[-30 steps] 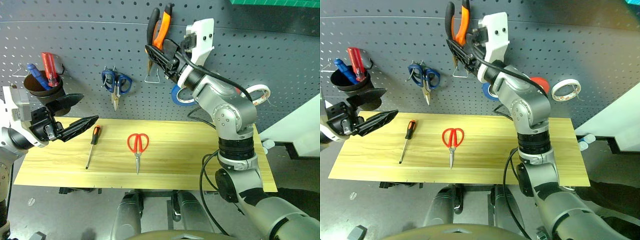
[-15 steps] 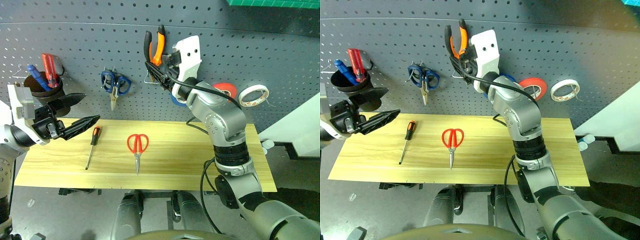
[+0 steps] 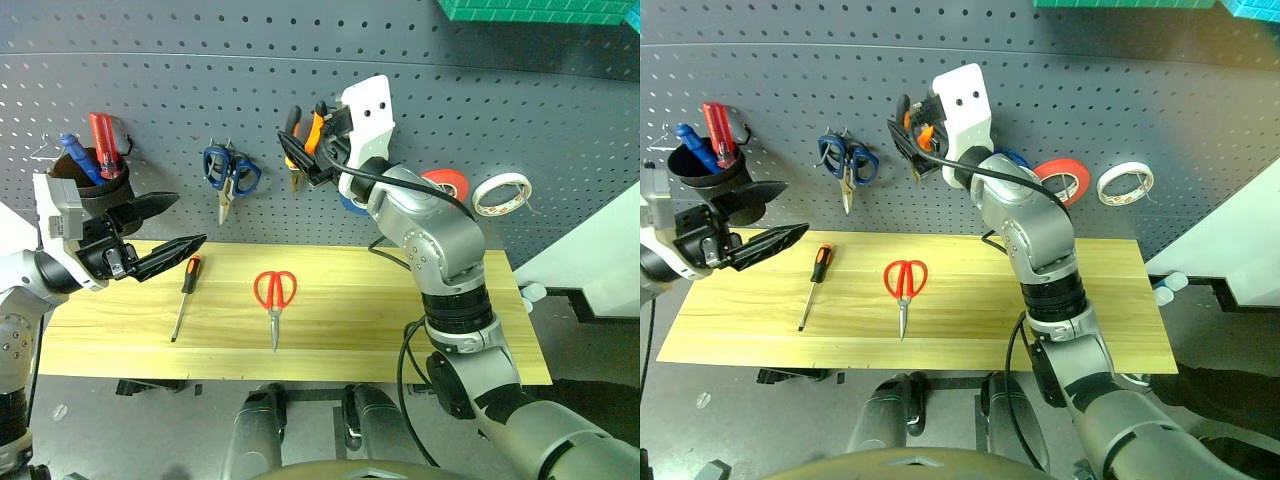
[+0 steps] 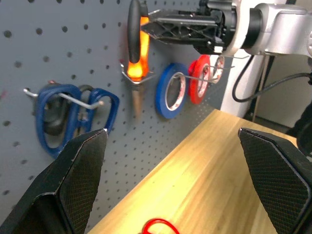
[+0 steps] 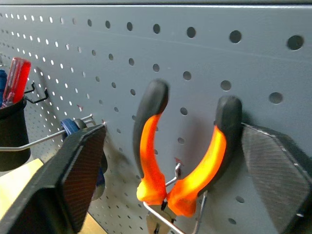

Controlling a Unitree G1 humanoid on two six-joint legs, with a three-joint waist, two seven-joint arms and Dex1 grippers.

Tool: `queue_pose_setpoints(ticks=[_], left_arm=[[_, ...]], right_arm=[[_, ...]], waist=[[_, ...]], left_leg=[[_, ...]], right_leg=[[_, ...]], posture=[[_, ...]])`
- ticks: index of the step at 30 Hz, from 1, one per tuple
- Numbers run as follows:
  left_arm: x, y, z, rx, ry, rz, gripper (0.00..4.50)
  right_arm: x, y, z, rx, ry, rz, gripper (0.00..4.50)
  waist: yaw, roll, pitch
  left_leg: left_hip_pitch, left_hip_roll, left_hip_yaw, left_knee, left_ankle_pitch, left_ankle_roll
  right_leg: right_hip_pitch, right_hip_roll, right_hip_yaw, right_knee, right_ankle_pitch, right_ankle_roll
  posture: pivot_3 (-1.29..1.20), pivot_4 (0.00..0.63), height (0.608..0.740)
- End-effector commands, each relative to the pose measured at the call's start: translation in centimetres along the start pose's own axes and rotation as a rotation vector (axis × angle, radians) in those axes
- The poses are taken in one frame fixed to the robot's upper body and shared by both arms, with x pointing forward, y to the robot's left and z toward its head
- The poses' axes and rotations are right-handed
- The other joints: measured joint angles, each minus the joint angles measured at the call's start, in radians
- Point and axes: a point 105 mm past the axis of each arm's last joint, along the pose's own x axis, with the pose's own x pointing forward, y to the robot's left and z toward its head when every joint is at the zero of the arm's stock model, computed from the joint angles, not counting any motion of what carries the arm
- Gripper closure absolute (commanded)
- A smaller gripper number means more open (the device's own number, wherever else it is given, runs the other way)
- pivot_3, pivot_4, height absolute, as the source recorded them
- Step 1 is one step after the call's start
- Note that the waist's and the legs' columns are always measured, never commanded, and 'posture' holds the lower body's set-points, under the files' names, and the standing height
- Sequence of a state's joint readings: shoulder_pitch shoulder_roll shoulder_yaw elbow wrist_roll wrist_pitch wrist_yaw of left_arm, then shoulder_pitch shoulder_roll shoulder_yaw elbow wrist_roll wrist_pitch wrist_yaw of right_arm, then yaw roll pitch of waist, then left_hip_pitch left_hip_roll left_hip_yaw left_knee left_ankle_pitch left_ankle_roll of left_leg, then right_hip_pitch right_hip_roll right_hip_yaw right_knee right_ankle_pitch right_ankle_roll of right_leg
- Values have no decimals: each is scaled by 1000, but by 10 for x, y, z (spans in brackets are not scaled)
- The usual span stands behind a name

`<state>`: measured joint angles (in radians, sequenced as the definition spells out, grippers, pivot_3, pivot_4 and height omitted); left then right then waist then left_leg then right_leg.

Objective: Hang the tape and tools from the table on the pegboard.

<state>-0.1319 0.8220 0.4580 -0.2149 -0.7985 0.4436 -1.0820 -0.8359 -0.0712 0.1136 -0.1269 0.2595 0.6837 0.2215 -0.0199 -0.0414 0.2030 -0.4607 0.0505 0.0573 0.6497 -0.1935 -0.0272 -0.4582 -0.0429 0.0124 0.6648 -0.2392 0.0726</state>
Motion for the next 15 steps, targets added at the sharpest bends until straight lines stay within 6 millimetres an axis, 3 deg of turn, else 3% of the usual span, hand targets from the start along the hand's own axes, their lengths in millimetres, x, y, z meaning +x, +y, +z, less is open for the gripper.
queue_pose_setpoints(ticks=[1,8,15], left_arm=[[-1,0,9,42,-29,4,0],[-4,4,-8,31,38,80,0],[-1,4,-22,-20,62,163,0]], right_arm=[[-8,0,31,8,-118,39,27],[-29,-21,55,152,-143,173,27],[-58,2,44,66,-4,444,27]], waist=[[0,0,0],[3,0,0],[1,0,-1]], left_leg=[[0,0,0,0,0,0],[0,0,0,1,1,1],[1,0,0,0,1,1]], right_leg=[[0,0,0,0,0,0],[1,0,0,0,1,0],[2,0,0,0,1,0]], posture=[[21,107,723],[20,114,723],[29,122,723]])
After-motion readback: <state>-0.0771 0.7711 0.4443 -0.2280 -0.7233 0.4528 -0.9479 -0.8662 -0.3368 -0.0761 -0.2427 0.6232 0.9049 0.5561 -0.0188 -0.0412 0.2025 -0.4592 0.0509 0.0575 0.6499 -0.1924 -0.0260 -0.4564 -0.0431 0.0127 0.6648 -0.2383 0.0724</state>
